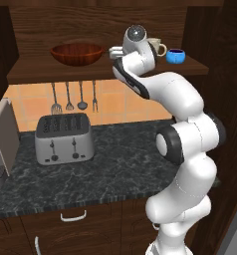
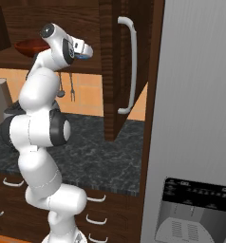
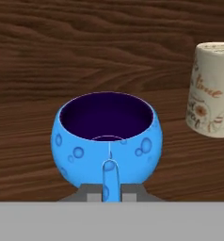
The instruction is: Gather all objects into one cabinet and sort the glasses and bowls to opposite sides.
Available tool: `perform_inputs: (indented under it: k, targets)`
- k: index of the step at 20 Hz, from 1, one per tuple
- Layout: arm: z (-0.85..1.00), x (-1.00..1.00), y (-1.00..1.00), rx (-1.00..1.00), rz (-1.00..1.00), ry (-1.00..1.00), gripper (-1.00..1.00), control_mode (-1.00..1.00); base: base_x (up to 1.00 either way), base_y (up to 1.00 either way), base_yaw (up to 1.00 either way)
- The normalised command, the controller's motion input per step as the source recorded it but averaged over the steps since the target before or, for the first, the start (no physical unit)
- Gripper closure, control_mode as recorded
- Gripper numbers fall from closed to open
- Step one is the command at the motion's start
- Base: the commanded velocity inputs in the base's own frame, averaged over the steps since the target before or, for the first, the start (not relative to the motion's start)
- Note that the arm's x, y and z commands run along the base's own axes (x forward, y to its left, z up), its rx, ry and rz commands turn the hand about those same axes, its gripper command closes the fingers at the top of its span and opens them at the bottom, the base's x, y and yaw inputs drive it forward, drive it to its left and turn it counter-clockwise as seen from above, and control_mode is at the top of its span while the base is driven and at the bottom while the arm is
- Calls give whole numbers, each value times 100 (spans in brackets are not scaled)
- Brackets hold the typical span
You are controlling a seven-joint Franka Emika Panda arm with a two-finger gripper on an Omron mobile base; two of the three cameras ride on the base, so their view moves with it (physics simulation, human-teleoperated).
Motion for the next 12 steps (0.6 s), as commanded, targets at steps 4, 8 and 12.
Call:
perform_inputs:
  k: [4, 8, 12]
  targets:
    - [0, -9, -62, 2, -6, 0, 100, -100, 0, 0, 0]
    - [0, -4, -51, 3, -7, 0, 100, -100, 0, 0, 0]
    - [0, -3, -31, 3, -6, 0, 100, -100, 0, 0, 0]
